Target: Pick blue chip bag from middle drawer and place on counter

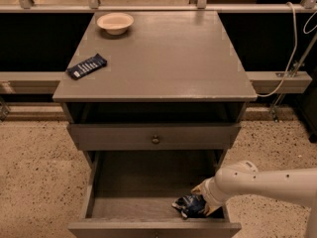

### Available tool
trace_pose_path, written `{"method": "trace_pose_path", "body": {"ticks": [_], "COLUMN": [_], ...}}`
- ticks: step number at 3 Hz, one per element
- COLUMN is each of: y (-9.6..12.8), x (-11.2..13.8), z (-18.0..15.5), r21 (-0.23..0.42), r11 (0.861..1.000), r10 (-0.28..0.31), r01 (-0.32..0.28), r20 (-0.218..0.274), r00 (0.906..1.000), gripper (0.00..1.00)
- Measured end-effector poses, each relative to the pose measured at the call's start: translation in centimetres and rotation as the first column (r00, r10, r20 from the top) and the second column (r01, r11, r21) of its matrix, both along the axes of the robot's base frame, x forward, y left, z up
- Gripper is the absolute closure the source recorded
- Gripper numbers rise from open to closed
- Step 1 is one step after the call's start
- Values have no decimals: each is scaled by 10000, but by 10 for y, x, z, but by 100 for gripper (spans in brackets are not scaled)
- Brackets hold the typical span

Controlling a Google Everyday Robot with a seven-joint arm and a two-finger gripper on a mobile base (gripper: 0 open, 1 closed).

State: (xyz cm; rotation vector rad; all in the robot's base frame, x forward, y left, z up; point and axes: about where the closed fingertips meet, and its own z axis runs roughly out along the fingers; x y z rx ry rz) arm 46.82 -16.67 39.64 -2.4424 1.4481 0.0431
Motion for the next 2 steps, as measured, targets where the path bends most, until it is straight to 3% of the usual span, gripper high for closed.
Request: {"method": "trace_pose_path", "body": {"ticks": [1, 2], "y": [-1, 0], "x": [-2, -3], "z": [11, 40], "r21": [480, 1339], "r11": [9988, 9910], "r10": [5, 7], "r01": [-12, -78], "r20": [163, 531], "r00": [9999, 9986], "gripper": [74, 100]}}
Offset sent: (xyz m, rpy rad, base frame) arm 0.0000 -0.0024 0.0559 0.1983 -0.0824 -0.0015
